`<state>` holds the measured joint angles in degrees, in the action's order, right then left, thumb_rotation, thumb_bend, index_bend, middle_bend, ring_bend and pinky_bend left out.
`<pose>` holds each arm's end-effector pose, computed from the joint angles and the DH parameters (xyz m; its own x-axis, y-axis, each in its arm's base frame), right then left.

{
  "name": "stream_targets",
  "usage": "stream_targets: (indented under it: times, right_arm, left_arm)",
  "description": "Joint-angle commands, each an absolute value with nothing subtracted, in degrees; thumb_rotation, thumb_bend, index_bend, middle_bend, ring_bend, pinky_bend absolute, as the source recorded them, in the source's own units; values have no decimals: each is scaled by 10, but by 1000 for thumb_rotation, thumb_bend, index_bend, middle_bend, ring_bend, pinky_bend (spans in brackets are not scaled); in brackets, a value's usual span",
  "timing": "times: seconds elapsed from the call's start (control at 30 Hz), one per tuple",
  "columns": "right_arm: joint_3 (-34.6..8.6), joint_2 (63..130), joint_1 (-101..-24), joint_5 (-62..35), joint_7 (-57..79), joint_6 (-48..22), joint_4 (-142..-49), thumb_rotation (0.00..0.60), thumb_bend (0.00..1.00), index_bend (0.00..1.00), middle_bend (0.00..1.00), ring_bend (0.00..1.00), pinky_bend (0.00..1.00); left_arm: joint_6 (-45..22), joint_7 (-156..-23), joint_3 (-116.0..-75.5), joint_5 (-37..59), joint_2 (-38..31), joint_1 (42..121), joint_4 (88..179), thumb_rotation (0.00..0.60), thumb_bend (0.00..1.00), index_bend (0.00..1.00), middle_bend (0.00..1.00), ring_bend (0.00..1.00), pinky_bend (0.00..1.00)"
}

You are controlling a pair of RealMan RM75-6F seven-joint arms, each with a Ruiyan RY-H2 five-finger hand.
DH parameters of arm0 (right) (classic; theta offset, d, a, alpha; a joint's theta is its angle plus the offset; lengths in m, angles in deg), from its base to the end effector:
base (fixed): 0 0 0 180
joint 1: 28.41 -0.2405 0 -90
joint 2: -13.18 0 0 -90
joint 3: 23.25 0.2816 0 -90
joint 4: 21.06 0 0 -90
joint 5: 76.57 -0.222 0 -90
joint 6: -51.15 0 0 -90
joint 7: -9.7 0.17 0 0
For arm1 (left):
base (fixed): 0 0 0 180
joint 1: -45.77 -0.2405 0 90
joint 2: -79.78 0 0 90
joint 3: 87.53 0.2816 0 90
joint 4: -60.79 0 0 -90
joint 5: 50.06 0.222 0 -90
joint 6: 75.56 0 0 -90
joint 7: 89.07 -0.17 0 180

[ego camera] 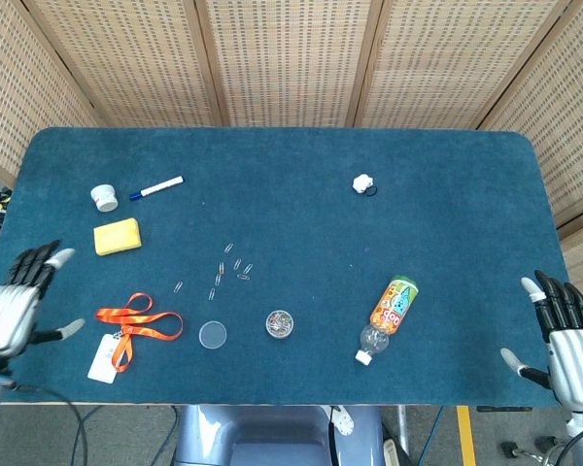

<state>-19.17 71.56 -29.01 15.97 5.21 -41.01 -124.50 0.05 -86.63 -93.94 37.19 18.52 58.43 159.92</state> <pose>-0.2914 -0.1871 0.1917 0.3795 0.1151 0.9180 -0.9196 -0.0618 0.3879 -0.2831 0.2611 0.1472 0.3074 0.0731 0.9488 0.9406 -0.1745 -0.2913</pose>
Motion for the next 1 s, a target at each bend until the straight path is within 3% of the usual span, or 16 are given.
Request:
stream_targets:
  times: [0.03, 0.13, 0.4, 0.63, 1.0]
  right_arm:
    - [-188, 716, -293, 149, 53, -406, -1244, 600, 0, 0, 0, 0, 0]
    - [-185, 713, -293, 137, 59, -402, -1240, 600, 0, 0, 0, 0, 0]
    - [-176, 707, -294, 104, 84, -391, -1228, 600, 0, 0, 0, 0, 0]
    - [-172, 707, -296, 91, 88, -386, -1223, 600, 0, 0, 0, 0, 0]
    - [-168, 708, -300, 76, 91, -376, -1219, 600, 0, 0, 0, 0, 0]
  left_arm:
    - [-102, -910, -988, 344, 135, 683, 1583, 600, 207, 377, 0, 0, 0]
    - [-170, -973, -1018, 305, 63, 759, 1527, 600, 207, 451, 0, 0, 0]
    - [-303, -1111, -1038, 143, -30, 880, 1469, 600, 210, 454, 0, 0, 0]
    - [-307, -1216, -1029, 23, -89, 946, 1425, 600, 285, 455, 0, 0, 0]
    - [-318, -1270, -995, -59, -121, 1001, 1394, 600, 302, 493, 0, 0, 0]
